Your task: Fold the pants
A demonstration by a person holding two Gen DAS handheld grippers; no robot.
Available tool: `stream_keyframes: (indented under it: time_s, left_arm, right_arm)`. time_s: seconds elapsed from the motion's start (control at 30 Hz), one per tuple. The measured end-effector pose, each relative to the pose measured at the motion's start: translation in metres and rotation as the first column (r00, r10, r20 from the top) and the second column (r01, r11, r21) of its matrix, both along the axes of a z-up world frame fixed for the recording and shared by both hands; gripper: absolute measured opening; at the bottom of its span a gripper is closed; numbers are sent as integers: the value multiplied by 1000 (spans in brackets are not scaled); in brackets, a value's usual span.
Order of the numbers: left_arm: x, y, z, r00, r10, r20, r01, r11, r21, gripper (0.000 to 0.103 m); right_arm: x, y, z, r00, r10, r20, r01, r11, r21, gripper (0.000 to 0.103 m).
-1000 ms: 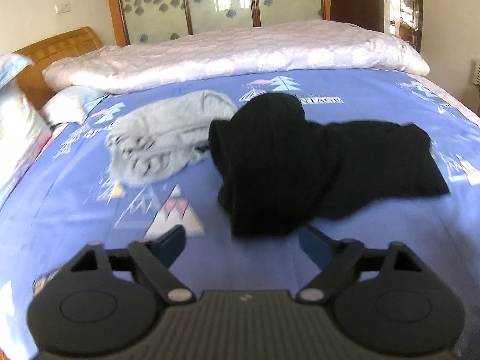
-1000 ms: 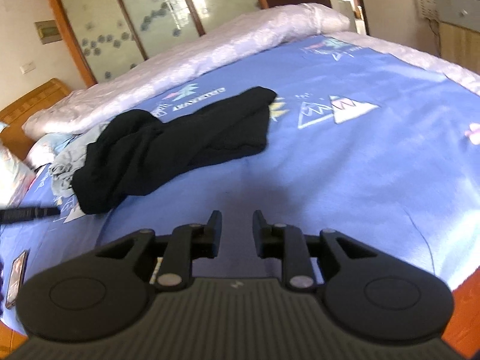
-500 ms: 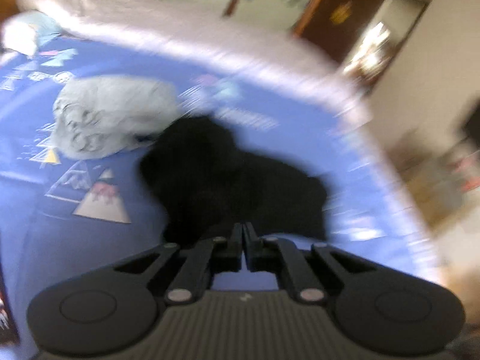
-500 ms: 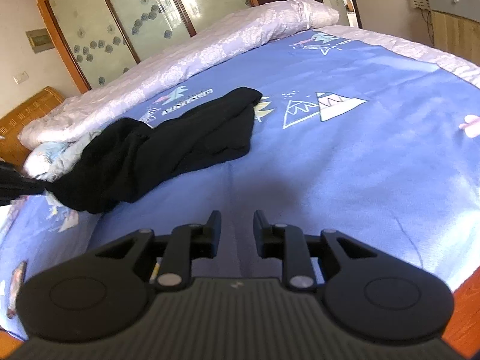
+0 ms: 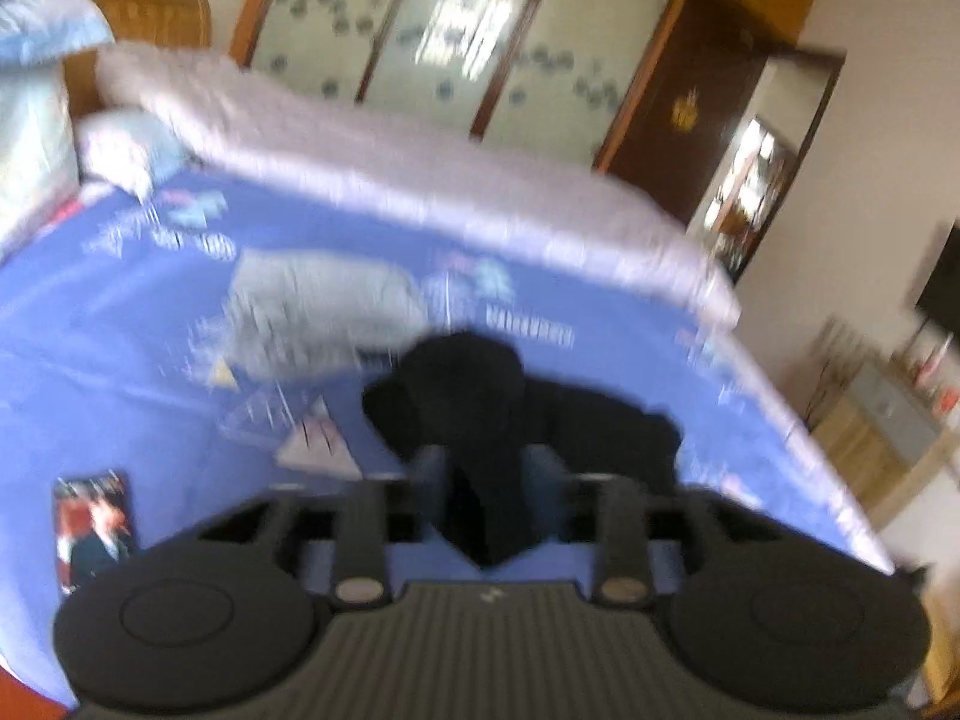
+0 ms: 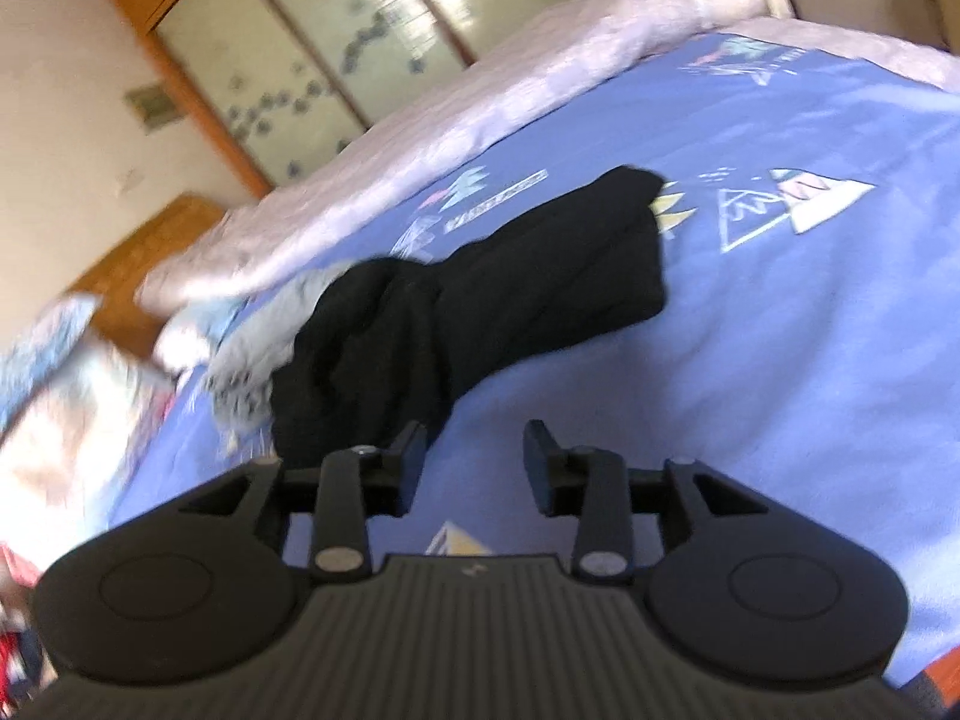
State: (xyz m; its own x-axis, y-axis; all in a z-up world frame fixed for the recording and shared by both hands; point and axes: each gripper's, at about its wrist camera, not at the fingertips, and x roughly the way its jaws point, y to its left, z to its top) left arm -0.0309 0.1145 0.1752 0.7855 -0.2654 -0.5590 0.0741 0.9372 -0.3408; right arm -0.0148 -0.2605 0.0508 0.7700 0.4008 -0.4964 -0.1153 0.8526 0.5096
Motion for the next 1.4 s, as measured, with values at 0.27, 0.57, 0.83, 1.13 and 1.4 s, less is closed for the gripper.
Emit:
stream_keyframes:
  time_s: [0.27,0.57,0.83,1.13,1.4]
  left_arm:
    - [84,-81,-103,983,-56,-177,92,974,206,51]
    - [126,-82,-147,937,-92,-337,136,985,108,6]
    - [43,34,-30,989,-18,-148,-1,991,-131,5]
    - [-4,96,-9,971,154,-183,-180,975,-134,5]
    - [9,88,-13,973,154,-172,-179,974,-141,6]
  right_arm:
    - [8,-30,-11,998,-35,-55,38,997,63,44]
    - [74,-61,-18,994,-81,-78,90,989,119,45]
    - [174,-71,-24,971,-188,-150,220,946,238,45]
    - [215,-32,-42,954,-140,-265,220,928,302,19]
    - [153,-83,74,994,-106,23,89,916,391,9]
